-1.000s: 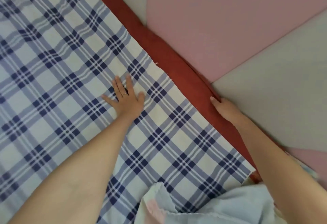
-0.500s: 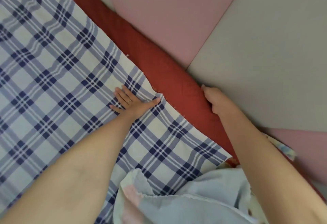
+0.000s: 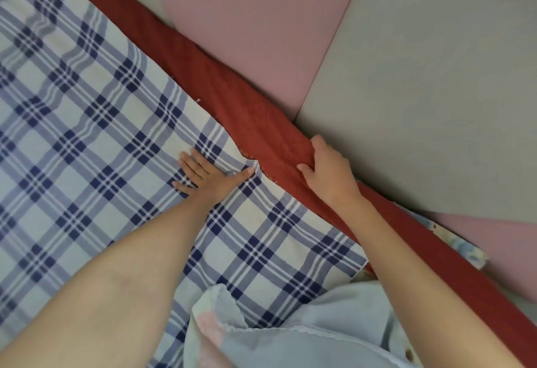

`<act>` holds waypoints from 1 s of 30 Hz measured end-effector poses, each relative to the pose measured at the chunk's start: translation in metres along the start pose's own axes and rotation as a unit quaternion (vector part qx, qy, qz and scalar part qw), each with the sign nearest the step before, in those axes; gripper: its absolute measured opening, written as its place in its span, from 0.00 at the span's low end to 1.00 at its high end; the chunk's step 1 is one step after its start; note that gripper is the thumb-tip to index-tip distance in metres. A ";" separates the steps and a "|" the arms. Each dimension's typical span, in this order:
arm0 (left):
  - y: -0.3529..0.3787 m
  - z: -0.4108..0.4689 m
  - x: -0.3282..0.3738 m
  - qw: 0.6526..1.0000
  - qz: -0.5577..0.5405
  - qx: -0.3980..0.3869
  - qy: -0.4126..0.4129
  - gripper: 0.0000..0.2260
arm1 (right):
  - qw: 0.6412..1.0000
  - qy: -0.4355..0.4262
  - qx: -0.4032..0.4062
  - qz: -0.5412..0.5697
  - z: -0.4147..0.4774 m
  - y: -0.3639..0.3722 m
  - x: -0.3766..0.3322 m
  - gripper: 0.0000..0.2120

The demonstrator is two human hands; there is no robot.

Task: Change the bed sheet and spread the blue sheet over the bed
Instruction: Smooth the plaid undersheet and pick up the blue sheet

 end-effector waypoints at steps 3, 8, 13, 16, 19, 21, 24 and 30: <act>0.002 0.003 0.001 1.000 0.003 0.003 0.001 0.68 | 0.987 0.067 0.065 0.128 0.002 -0.007 0.023 0.12; 0.002 0.010 -0.001 1.000 0.015 0.017 0.003 0.68 | 0.975 0.165 0.146 0.038 -0.005 -0.020 0.032 0.13; 0.003 0.013 -0.003 0.999 0.014 0.040 0.009 0.68 | 0.959 0.084 0.221 -0.158 -0.020 -0.032 0.015 0.04; 0.002 0.016 -0.005 0.999 0.009 0.052 0.005 0.67 | 0.947 0.072 0.258 -0.179 -0.034 -0.037 0.027 0.09; 0.000 0.010 -0.003 0.993 0.027 0.114 -0.003 0.61 | 0.944 0.103 0.248 -0.193 -0.054 -0.044 0.056 0.08; -0.003 -0.005 0.016 0.975 0.079 0.202 0.049 0.50 | 0.945 0.131 0.231 -0.193 -0.067 -0.045 0.078 0.06; -0.005 -0.044 0.077 0.901 0.117 0.318 0.269 0.30 | 0.941 0.139 0.234 -0.202 -0.086 -0.051 0.096 0.10; 0.032 -0.096 0.176 0.724 0.230 0.288 0.583 0.26 | 0.969 0.085 0.217 -0.079 -0.099 -0.054 0.105 0.16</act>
Point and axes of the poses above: each hand's wrist, its own z-axis towards the middle knuckle, its own y-axis out of the palm, x = y × z, the point moved 9 cm from there along z, towards the middle knuckle, and after that the axes turned 3 degrees about y, right-handed, at the moved point
